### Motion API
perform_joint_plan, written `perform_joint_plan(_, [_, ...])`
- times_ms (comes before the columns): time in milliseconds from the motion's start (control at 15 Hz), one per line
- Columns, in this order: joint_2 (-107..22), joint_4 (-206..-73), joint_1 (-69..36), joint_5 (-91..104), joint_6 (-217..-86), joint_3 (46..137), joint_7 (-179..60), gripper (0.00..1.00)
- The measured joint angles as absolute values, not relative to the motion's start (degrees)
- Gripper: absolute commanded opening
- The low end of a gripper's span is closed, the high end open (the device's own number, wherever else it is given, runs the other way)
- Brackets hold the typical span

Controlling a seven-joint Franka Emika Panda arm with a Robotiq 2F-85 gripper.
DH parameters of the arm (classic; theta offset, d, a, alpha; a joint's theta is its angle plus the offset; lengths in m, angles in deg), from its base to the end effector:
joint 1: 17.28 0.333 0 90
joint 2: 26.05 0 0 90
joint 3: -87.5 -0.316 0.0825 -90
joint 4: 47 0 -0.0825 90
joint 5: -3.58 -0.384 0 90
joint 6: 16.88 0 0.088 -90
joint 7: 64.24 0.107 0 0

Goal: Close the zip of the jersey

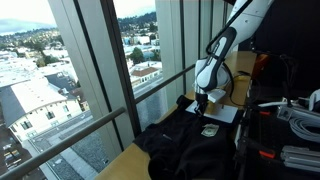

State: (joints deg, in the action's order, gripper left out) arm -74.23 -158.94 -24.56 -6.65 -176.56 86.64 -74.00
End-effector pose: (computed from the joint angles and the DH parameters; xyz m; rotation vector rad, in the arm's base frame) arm 0.5806 -0.0731 0.0412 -3.0637 0.1755 -0.0030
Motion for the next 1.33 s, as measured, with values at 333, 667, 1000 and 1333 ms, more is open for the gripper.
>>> perform_joint_plan(333, [-74.2, -159.1, -24.3, -5.1, -176.6, 86.5, -74.0, 0.02])
perform_joint_plan(667, [-74.2, -159.6, -23.8, -4.1, -176.6, 86.2, -74.0, 0.02])
perform_joint_plan(1000, [-74.1, -160.7, -23.4, -3.0, -177.4, 85.9, -74.0, 0.02])
perform_joint_plan(1333, [-73.9, -161.9, -22.4, -2.2, -179.6, 85.9, -74.0, 0.02])
